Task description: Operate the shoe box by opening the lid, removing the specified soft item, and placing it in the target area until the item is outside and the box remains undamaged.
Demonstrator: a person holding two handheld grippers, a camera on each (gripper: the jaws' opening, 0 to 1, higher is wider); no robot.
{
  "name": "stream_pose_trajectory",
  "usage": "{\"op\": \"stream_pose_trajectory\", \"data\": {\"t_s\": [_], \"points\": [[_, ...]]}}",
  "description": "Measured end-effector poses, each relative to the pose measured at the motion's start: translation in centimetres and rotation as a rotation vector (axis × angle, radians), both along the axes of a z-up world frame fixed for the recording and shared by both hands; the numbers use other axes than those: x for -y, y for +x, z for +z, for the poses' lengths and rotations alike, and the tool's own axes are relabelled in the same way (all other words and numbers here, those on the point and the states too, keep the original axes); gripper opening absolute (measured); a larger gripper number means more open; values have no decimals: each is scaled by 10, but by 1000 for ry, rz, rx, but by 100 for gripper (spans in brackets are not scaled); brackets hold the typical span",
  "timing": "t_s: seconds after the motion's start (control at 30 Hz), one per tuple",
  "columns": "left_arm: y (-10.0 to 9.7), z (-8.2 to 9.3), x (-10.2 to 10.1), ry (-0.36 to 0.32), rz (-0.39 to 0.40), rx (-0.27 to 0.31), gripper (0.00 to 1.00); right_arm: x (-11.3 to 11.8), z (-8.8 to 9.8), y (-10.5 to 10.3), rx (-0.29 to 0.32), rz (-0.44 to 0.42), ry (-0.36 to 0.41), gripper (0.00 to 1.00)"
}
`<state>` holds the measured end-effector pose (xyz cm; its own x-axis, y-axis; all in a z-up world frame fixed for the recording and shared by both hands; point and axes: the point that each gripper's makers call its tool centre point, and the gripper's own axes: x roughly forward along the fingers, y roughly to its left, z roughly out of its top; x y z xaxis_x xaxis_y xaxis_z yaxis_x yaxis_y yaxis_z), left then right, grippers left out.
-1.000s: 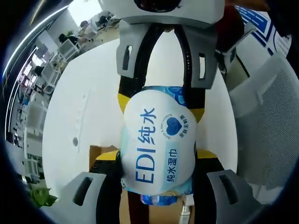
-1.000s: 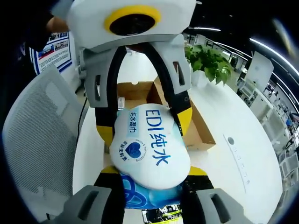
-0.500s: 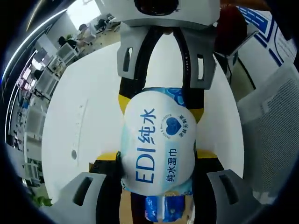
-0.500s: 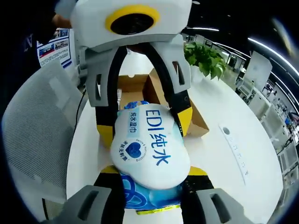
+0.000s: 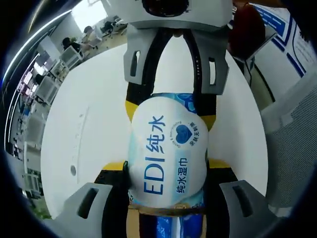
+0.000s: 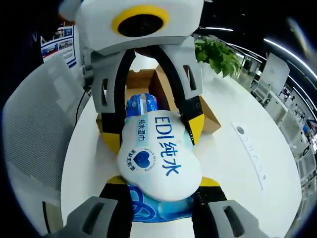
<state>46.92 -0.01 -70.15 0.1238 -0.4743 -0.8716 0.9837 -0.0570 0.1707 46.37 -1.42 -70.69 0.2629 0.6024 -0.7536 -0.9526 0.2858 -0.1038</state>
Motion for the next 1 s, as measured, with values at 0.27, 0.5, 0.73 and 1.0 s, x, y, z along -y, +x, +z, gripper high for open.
{"op": "stream_pose_trajectory", "data": {"t_s": [0.27, 0.5, 0.73, 1.0], "points": [[5, -23, 4, 5, 3, -13, 60, 4, -22, 4, -12, 4, -12, 42], [7, -38, 7, 13, 0, -24, 60, 7, -37, 7, -20, 5, -14, 42], [9, -49, 6, 21, -2, -31, 60, 7, -47, 8, -26, 7, -9, 42], [6, -60, 4, 34, -5, -46, 60, 4, -56, 6, -35, 20, -6, 43]]}}
